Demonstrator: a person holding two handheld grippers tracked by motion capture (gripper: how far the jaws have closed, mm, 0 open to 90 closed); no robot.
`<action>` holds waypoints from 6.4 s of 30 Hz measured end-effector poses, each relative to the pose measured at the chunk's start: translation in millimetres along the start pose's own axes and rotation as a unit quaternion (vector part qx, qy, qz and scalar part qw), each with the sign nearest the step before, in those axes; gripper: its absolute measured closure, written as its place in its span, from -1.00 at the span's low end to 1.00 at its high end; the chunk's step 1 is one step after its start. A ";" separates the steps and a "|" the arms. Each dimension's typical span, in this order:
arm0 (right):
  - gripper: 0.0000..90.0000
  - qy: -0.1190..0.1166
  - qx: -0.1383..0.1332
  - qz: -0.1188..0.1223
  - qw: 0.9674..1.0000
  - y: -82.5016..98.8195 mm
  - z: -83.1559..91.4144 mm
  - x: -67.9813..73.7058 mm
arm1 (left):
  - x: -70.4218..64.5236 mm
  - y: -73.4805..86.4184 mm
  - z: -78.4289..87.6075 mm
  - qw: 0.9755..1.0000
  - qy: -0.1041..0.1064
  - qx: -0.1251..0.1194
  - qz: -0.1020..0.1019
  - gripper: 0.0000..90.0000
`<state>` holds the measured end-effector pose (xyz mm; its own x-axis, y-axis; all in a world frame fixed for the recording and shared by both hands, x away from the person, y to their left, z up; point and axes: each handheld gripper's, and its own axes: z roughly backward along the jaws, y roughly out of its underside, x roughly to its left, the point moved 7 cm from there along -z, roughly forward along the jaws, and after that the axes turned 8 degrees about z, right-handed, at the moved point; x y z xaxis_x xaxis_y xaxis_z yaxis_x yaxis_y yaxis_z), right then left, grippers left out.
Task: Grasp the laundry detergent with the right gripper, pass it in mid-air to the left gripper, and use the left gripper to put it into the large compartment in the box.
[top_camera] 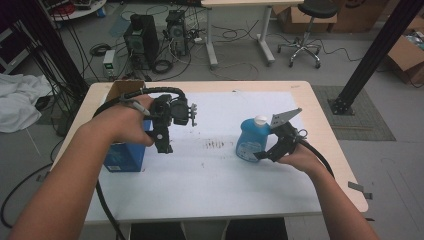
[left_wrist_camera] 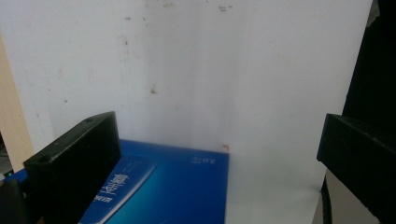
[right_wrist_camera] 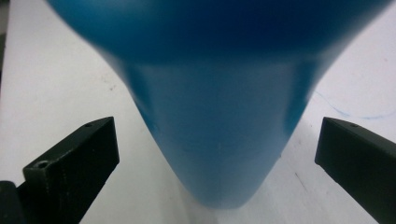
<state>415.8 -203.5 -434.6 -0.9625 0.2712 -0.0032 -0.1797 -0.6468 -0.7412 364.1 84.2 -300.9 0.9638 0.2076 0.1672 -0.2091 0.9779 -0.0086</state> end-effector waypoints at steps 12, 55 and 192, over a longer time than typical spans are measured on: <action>-1.00 0.014 -0.044 -0.004 0.999 -0.2 -6.2 -1.7 | -2.2 0.2 2.8 1.000 -0.004 0.001 0.000 -1.00; -0.65 0.033 -0.102 -0.003 0.994 -4.8 -14.6 -4.0 | -2.0 4.3 3.6 1.000 -0.011 0.001 0.003 -0.99; 0.03 -0.136 -0.097 0.167 0.972 -130.5 -101.1 121.2 | -36.7 -36.6 -14.4 0.998 0.048 0.003 -0.046 -1.00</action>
<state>343.1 -14.1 -406.2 -0.9835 -0.1455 -0.1075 0.1679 -0.5126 -0.8421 338.7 41.2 -320.9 0.9902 0.1191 0.0724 -0.1199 0.9928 0.0077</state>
